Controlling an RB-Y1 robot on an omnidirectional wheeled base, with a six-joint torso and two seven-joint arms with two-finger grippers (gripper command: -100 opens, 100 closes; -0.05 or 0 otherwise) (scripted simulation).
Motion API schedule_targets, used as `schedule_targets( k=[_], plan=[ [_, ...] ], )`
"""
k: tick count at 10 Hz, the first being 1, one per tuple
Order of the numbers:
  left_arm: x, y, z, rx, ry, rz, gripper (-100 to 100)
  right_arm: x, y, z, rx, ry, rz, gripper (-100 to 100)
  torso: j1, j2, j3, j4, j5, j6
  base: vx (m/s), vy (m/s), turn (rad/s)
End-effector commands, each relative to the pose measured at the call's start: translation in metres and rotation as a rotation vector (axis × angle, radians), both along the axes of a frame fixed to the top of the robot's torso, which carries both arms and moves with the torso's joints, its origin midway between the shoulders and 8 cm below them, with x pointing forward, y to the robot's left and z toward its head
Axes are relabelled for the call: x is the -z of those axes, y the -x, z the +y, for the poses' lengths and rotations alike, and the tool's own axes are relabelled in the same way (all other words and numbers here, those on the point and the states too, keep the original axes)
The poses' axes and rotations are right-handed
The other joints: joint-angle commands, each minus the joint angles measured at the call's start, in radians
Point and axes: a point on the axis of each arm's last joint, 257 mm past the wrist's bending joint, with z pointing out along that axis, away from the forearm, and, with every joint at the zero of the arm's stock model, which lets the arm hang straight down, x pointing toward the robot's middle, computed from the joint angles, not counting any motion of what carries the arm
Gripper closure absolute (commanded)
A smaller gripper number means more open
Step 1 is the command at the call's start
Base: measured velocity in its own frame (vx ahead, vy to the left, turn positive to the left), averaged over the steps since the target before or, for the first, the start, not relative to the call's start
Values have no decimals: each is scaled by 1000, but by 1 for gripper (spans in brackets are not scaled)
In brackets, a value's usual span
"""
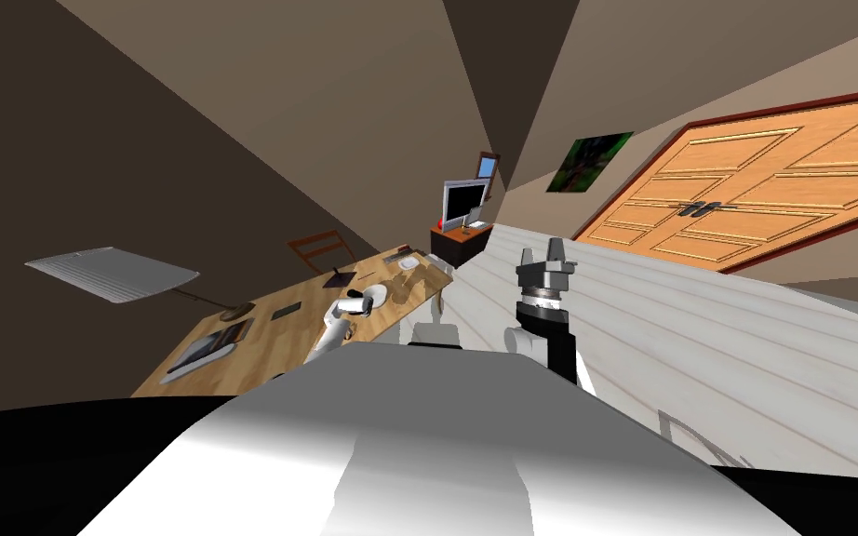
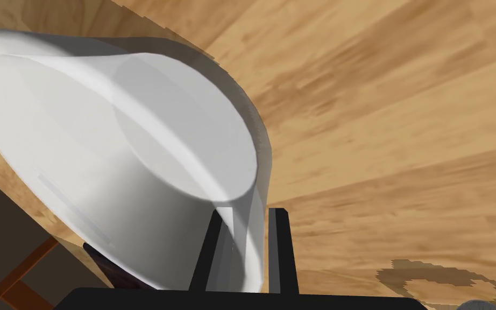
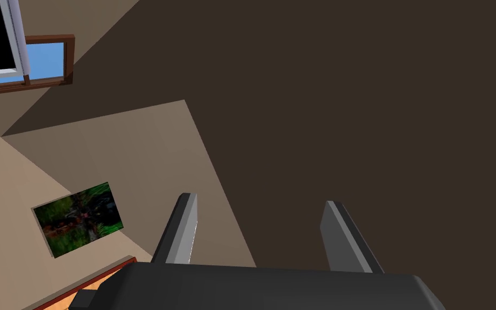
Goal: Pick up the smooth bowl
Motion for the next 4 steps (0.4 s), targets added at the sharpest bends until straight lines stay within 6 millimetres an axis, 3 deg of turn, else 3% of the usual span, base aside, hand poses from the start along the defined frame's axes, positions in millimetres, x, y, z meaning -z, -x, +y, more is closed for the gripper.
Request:
schedule_targets(
  k=[1, 3, 4],
  plan=[
    [-7, -1, 0, 2, 1, 1, 100, 0, 0, 0, 0, 0, 0, 0, 0, 0, 0, 0, 0, 0, -28, -29, 25],
    [-9, -1, 1, 1, 1, 2, 100, 0, 0, 0, 0, 0, 0, 0, -2, 2, 2, 1, -1, 1, -16, -23, 4],
    [-10, -1, 1, 2, 2, 4, 0, 0, 0, 0, 0, 0, 0, 0, -1, 1, 1, 1, -1, 1, 0, 0, 0]
  ],
)
